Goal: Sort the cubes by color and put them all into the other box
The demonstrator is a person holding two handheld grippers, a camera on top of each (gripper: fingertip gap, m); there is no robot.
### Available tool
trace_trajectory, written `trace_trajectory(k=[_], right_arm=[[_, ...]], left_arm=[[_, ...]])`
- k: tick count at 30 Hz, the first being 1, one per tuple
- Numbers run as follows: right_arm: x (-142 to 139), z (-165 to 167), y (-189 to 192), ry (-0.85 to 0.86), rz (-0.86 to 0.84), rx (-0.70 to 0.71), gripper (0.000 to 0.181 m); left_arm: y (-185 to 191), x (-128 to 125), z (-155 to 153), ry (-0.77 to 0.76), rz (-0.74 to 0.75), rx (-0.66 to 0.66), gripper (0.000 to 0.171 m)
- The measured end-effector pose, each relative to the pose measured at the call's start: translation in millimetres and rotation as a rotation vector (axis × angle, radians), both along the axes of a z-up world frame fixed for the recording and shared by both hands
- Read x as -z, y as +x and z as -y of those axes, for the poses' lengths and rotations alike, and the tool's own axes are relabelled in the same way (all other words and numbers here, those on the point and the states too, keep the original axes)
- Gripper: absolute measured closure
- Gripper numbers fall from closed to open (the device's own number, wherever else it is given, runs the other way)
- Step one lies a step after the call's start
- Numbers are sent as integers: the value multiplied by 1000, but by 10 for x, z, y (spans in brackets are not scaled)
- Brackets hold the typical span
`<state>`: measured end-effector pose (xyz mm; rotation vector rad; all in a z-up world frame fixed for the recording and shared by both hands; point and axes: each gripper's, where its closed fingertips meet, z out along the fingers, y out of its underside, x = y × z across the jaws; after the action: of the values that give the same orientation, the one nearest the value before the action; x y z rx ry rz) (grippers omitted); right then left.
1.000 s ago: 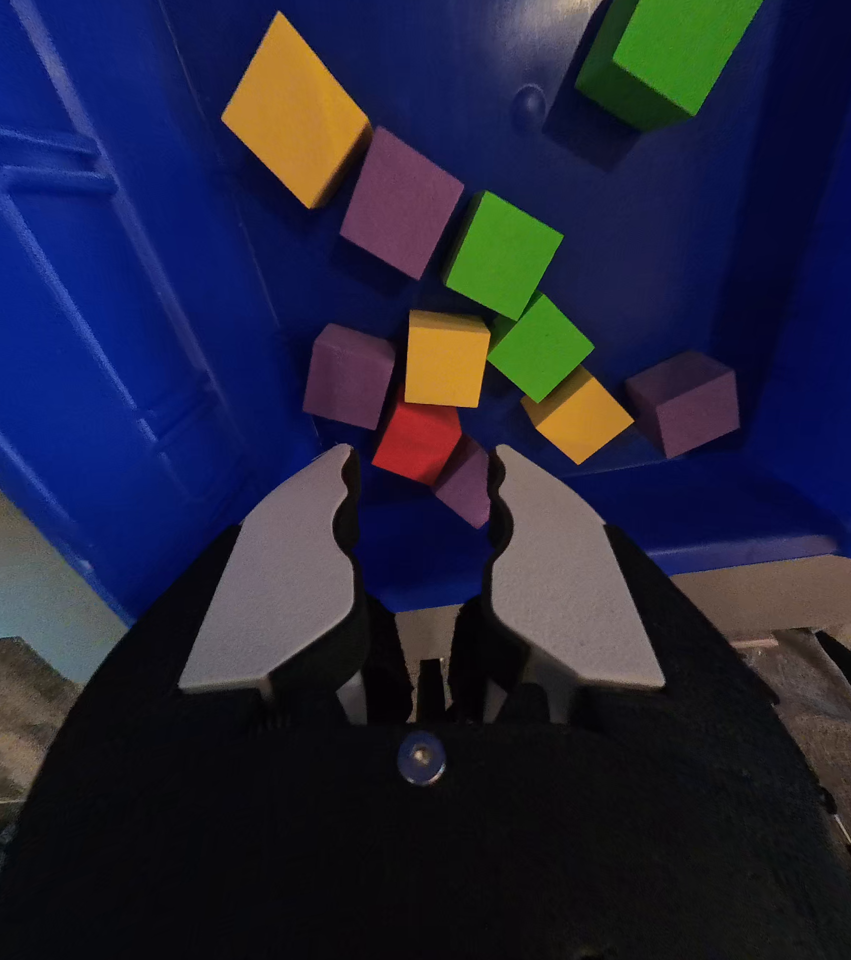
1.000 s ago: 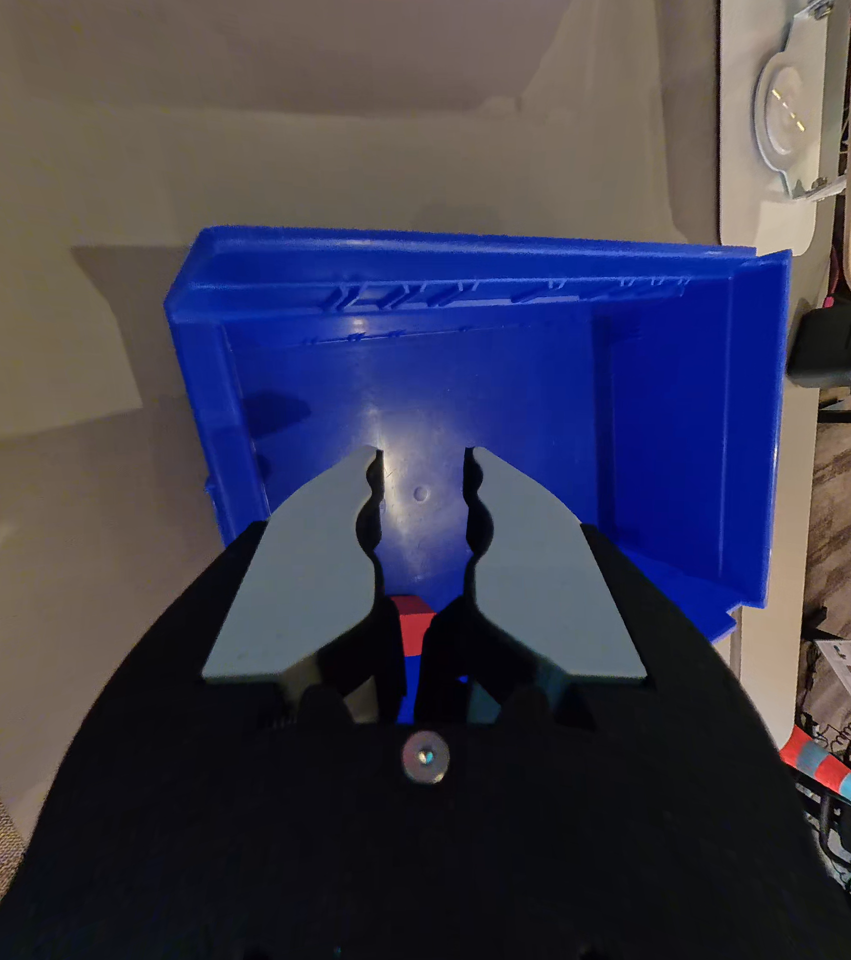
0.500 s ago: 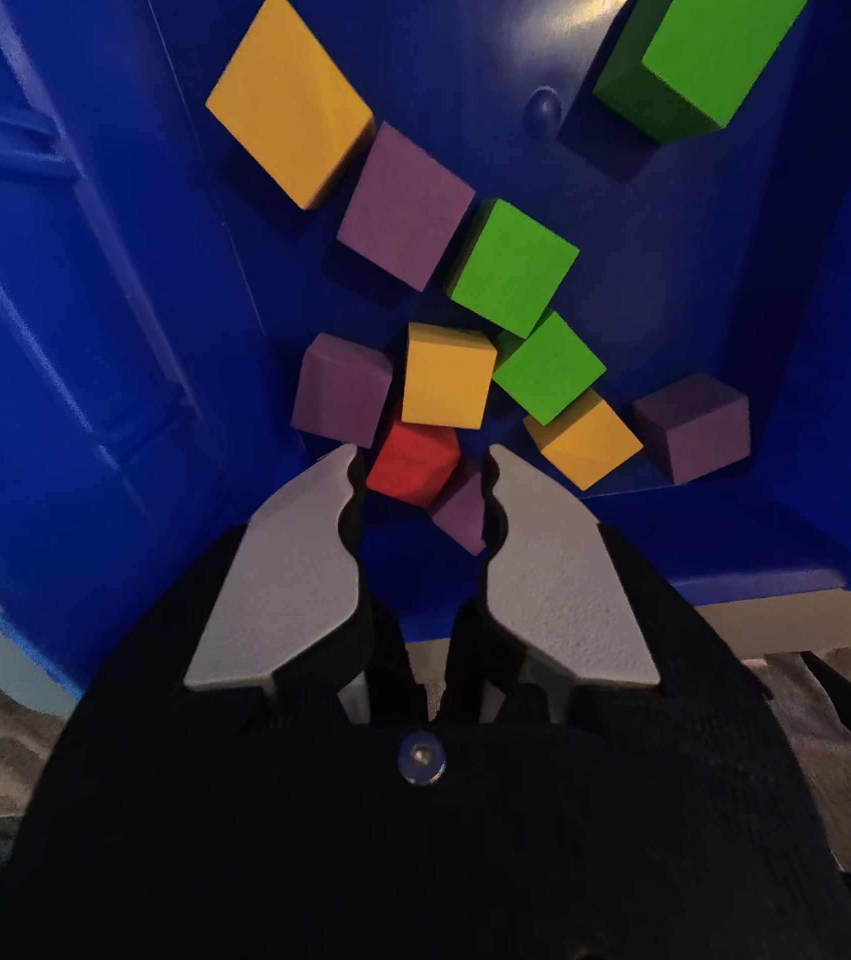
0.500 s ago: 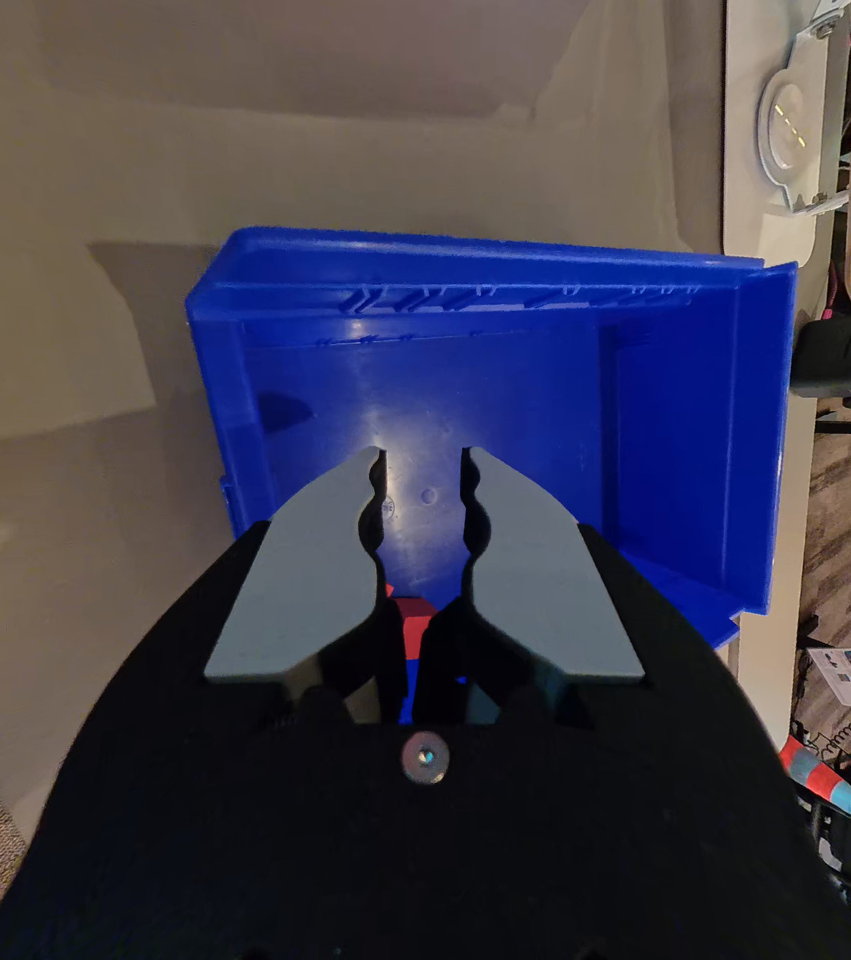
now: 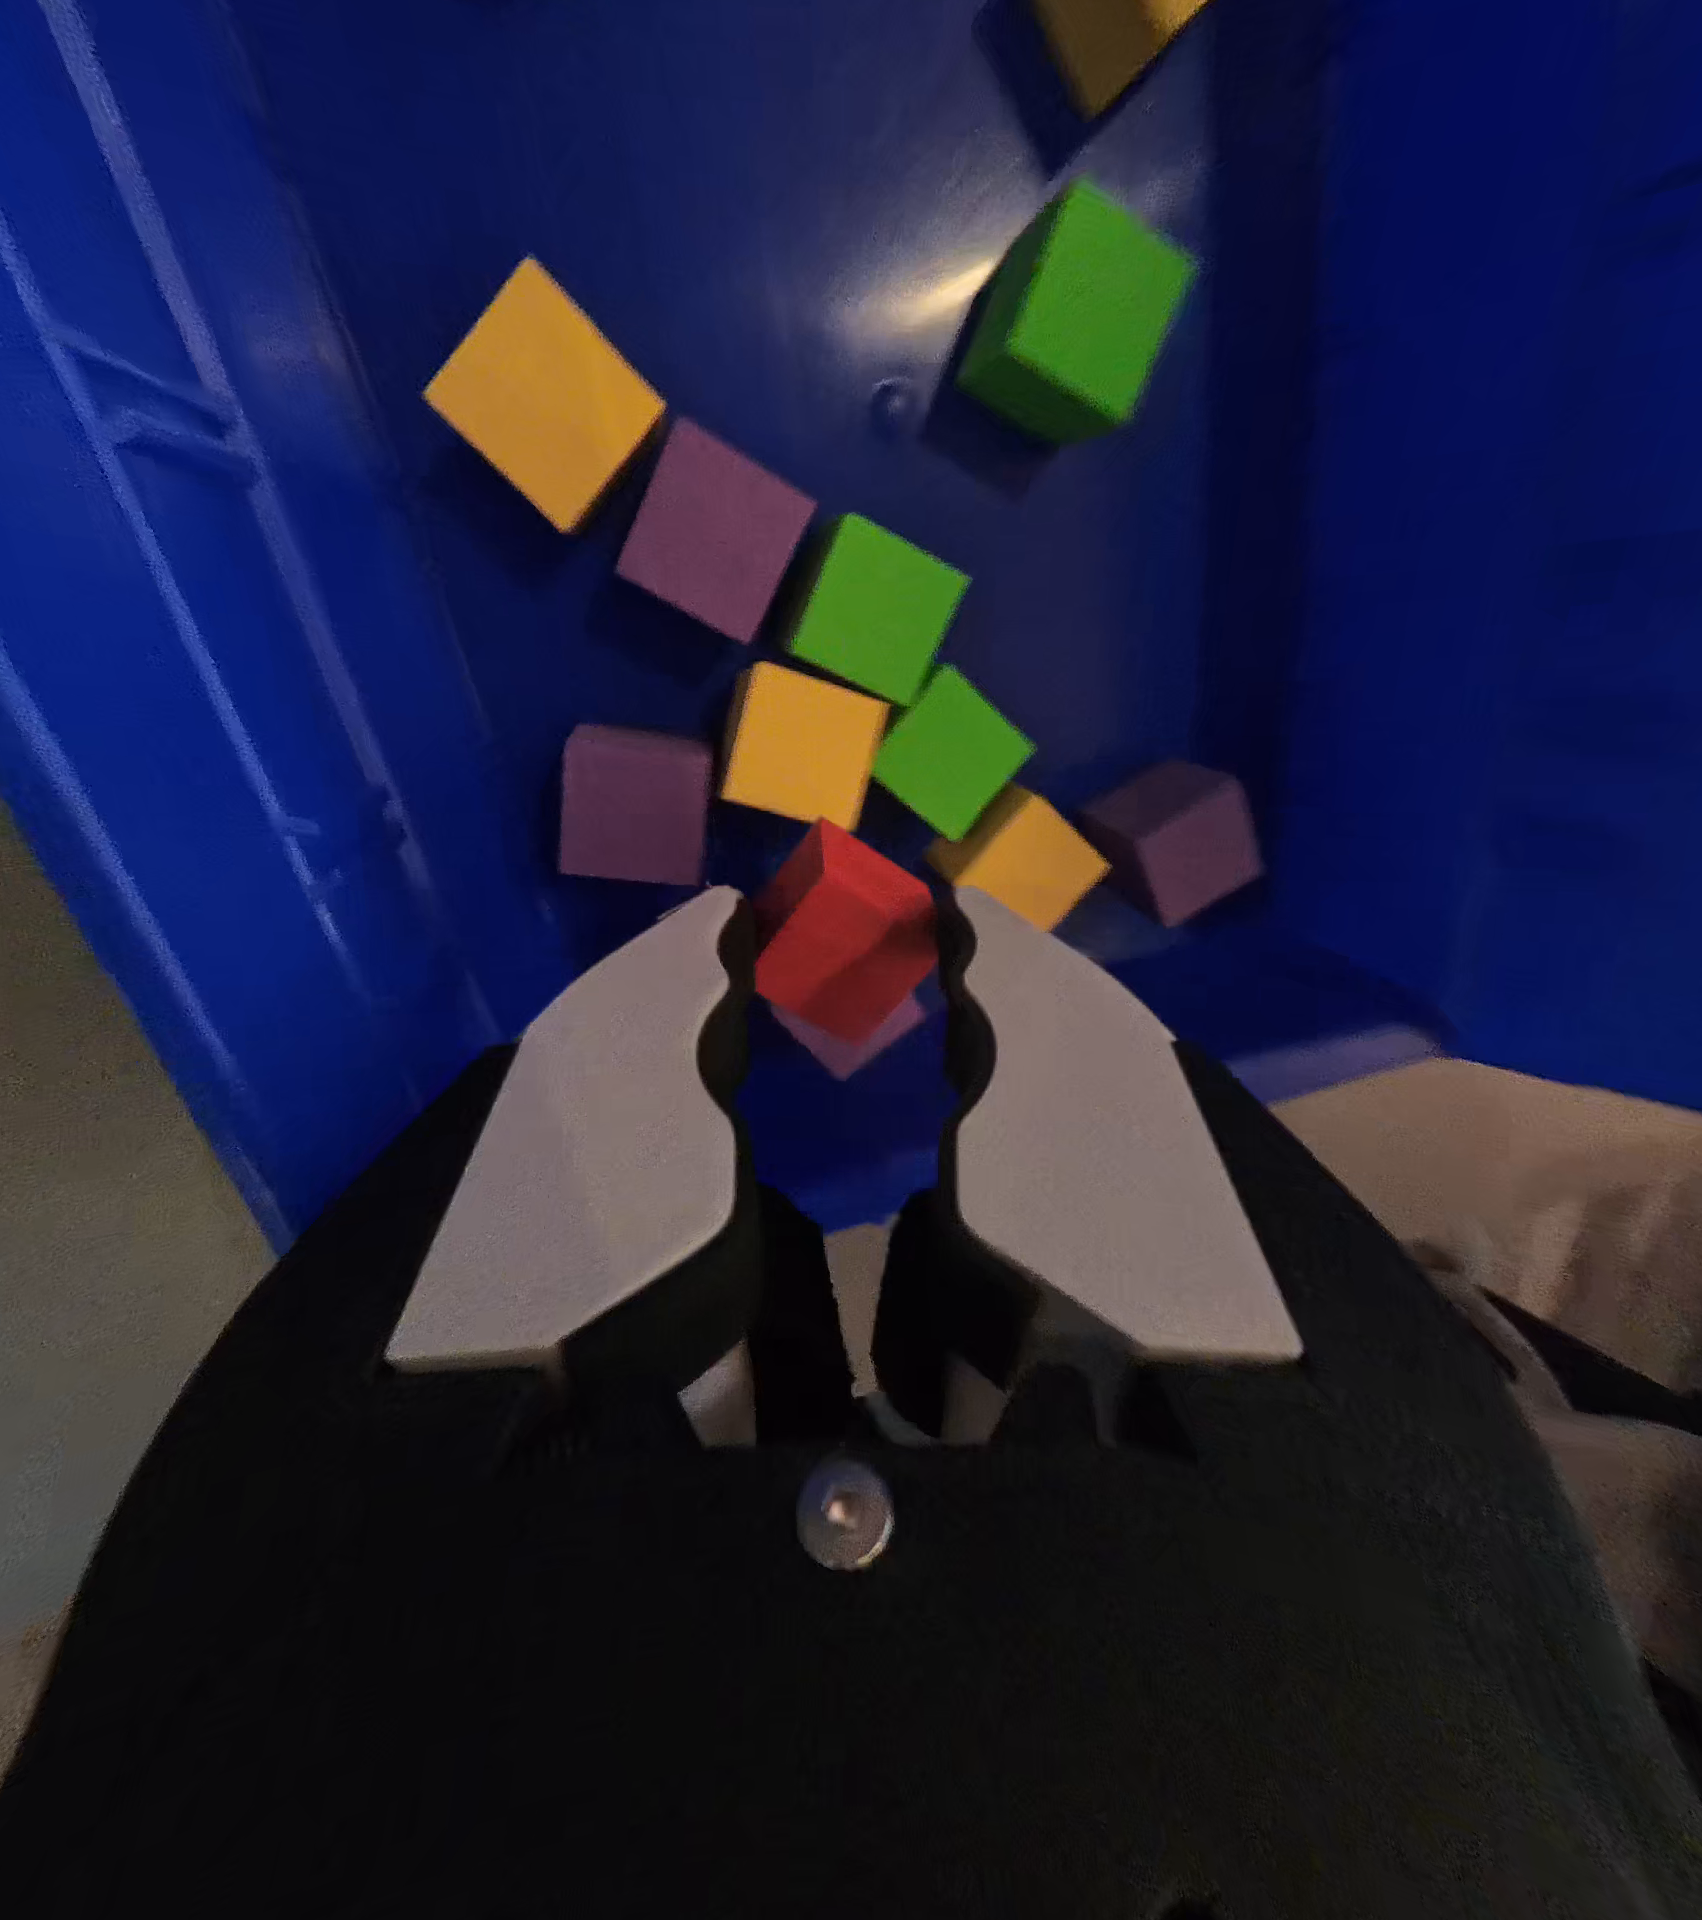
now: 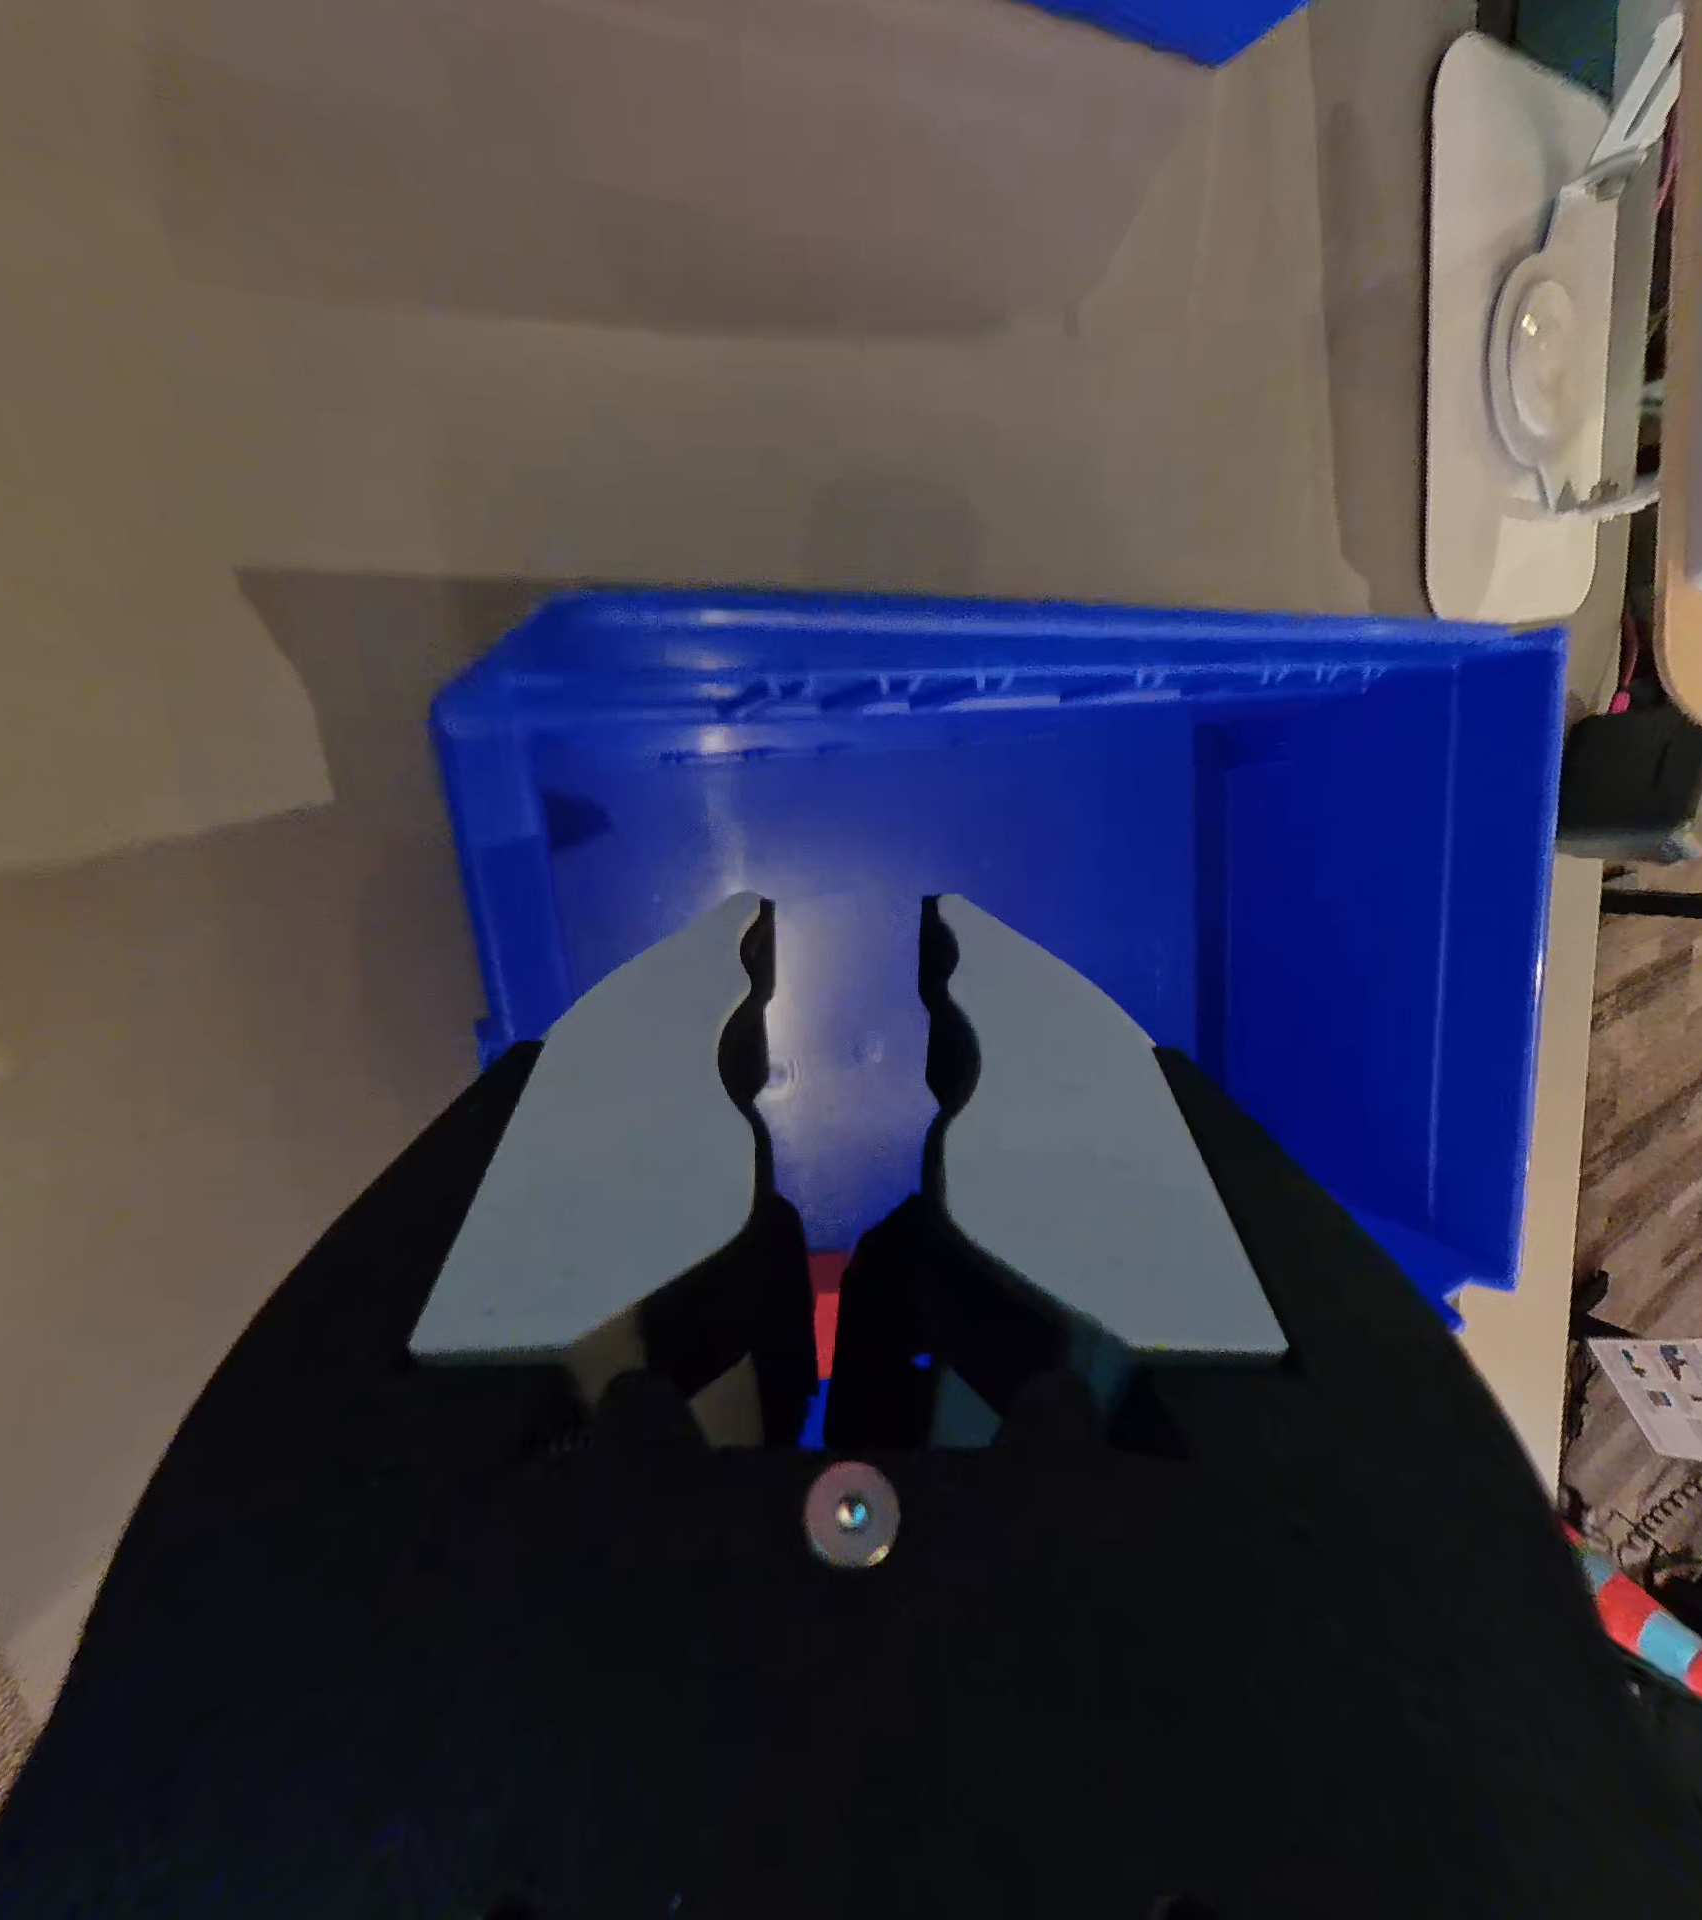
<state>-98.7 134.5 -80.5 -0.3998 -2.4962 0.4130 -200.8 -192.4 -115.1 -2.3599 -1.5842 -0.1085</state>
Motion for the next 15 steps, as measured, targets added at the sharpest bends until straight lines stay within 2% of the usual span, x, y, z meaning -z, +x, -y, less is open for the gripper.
trace_trajectory(k=[4, 5, 8, 11, 15], right_arm=[[-92, 369, -41, -121, -73, -60, 153], [-113, 446, -66, -135, -101, -65, 156], [-237, 735, -145, -234, -193, -85, 150], [-490, 746, -298, -226, -332, -12, 148], [-744, 622, -349, -162, -411, 27, 147]], left_arm=[[88, -402, -244, 300, -49, 49, 137], [129, -547, -343, 421, -51, 70, 137], [275, -1009, -576, 790, -33, 133, 137], [373, -1285, -623, 1000, -12, 164, 137], [527, -1572, -664, 1218, 32, 224, 138]])
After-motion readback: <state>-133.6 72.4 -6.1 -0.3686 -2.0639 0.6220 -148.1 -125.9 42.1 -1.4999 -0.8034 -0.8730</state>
